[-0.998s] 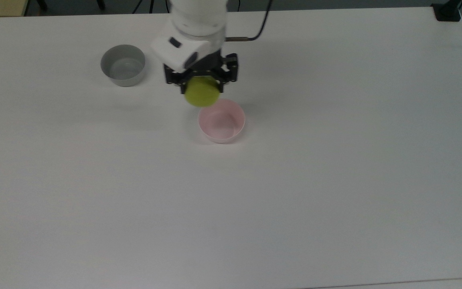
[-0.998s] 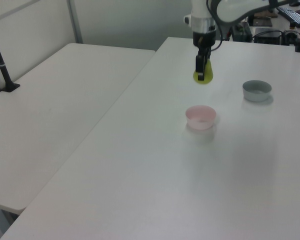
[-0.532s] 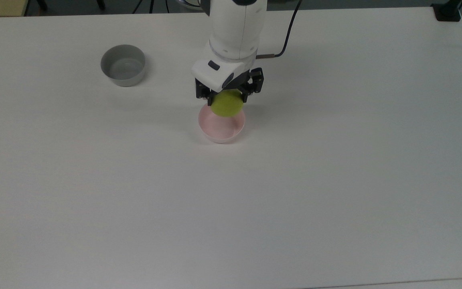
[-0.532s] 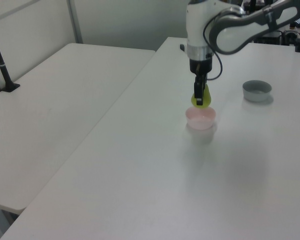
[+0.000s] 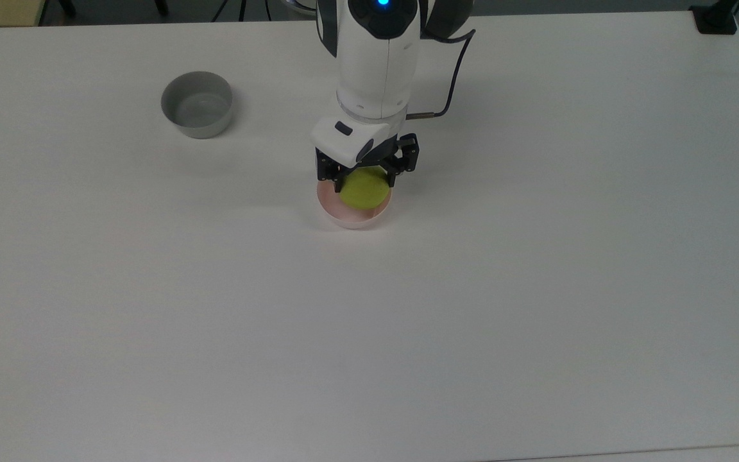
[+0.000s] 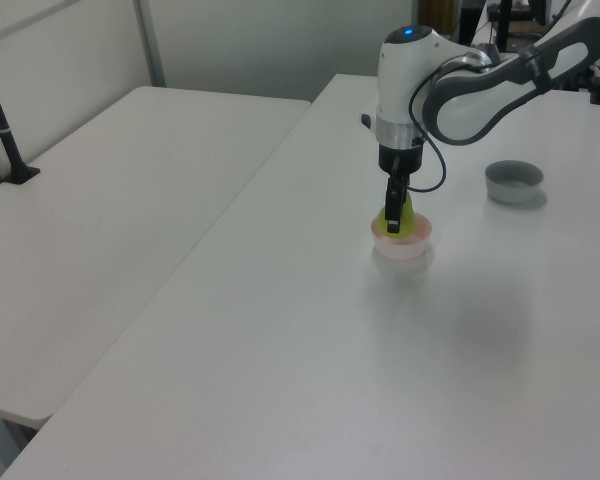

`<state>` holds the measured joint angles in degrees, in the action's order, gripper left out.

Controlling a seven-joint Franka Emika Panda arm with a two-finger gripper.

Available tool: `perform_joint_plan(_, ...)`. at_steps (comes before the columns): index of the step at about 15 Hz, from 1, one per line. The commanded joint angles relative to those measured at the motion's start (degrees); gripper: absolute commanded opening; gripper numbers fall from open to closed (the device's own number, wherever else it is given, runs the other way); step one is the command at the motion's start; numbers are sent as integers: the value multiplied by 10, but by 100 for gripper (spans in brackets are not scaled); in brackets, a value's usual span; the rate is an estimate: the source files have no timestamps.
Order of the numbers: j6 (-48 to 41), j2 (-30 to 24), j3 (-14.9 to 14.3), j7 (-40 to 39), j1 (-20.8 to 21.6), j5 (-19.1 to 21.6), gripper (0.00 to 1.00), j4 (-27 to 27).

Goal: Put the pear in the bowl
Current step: 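Lower the pear into the pink bowl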

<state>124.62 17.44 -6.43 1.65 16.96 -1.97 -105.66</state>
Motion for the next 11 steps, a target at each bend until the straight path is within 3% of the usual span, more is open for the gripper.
perform_joint_plan(1, 19, 7, -6, 11, 7, 5, 43, -10)
perform_joint_plan(2, 19, 9, -6, 11, 4, 4, 44, -10)
perform_joint_plan(6, 19, 15, -6, 13, 3, 7, 70, -8)
perform_joint_plan(7, 19, 15, -6, 13, 2, 7, 81, -7)
perform_joint_plan(8, 18, 15, -6, 19, 2, 8, 99, -6)
perform_joint_plan(11, 14, 11, -6, 36, 2, 10, 100, -4)
